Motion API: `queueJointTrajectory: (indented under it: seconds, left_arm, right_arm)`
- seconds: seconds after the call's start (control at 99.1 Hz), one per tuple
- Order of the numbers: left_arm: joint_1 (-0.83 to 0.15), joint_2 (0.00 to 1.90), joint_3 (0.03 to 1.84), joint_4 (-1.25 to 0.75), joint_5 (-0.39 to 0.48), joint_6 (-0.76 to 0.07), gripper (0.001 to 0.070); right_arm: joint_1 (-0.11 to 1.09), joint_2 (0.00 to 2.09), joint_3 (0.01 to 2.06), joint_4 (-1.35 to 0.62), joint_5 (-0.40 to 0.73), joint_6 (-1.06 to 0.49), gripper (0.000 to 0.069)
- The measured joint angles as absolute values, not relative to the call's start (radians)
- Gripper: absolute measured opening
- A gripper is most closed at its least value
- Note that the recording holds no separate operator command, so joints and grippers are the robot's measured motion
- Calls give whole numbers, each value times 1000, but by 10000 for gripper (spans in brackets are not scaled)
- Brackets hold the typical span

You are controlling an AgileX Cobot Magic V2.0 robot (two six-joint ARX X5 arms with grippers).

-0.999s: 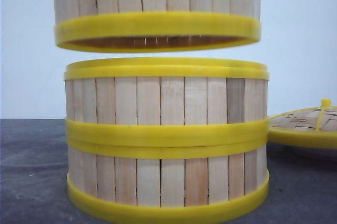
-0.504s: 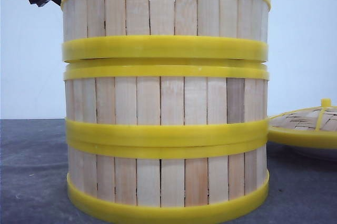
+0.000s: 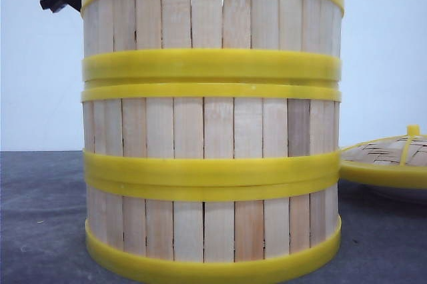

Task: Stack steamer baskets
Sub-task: 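Carry the basket over the stack and lower it on top, release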

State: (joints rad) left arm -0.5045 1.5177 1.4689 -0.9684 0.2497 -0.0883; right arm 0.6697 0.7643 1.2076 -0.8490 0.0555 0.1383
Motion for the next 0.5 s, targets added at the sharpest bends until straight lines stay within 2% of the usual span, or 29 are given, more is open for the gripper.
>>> queueJointTrajectory:
  seconds: [0.393, 0.504]
  left_arm:
    - [-505, 1532, 1468, -958, 250, -88, 33]
    - [-505, 1537, 1468, -957, 253, -90, 71]
  right_arm:
    - [670, 764, 1208, -849, 56, 138, 425]
    - [670, 764, 1208, -849, 55, 138, 425]
